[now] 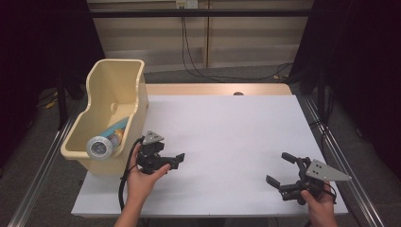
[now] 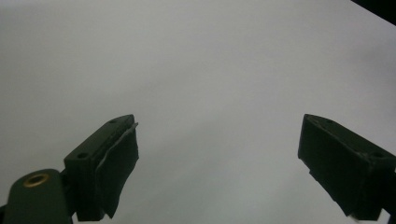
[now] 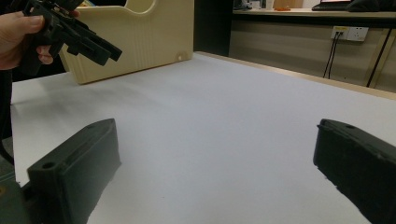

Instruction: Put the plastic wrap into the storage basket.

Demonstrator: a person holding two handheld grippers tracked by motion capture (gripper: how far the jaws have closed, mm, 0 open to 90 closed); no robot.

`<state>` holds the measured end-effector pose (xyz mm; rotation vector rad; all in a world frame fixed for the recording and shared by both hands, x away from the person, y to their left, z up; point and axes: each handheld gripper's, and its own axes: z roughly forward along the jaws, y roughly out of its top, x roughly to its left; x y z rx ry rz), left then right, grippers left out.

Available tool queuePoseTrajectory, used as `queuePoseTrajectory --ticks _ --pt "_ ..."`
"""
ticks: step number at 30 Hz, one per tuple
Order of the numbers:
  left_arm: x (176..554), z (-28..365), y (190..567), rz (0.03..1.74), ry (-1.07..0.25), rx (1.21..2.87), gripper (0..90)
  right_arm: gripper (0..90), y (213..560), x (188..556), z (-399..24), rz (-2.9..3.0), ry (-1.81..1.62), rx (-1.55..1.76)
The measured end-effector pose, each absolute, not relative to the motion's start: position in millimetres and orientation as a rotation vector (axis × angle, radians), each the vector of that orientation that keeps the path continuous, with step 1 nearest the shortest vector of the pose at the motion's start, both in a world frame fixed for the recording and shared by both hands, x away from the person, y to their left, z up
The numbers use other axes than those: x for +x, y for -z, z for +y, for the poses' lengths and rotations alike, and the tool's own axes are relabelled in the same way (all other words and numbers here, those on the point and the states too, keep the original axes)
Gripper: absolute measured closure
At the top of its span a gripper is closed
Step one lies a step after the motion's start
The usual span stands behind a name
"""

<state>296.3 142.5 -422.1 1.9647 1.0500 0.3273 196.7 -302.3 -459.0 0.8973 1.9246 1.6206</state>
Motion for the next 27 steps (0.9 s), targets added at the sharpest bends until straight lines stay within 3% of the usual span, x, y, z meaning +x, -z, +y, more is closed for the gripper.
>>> queuePoseTrajectory --ticks 6,27 --pt "289.1 146.0 418.8 0.971 -0.447 1.894 12.0 0.2 458.8 196.6 -301.9 1.925 -1.620 0.895" --pt "275.7 154.6 424.5 0.889 -0.625 1.697 3.6 0.3 459.8 197.6 -300.6 1.935 -1.594 0.888"
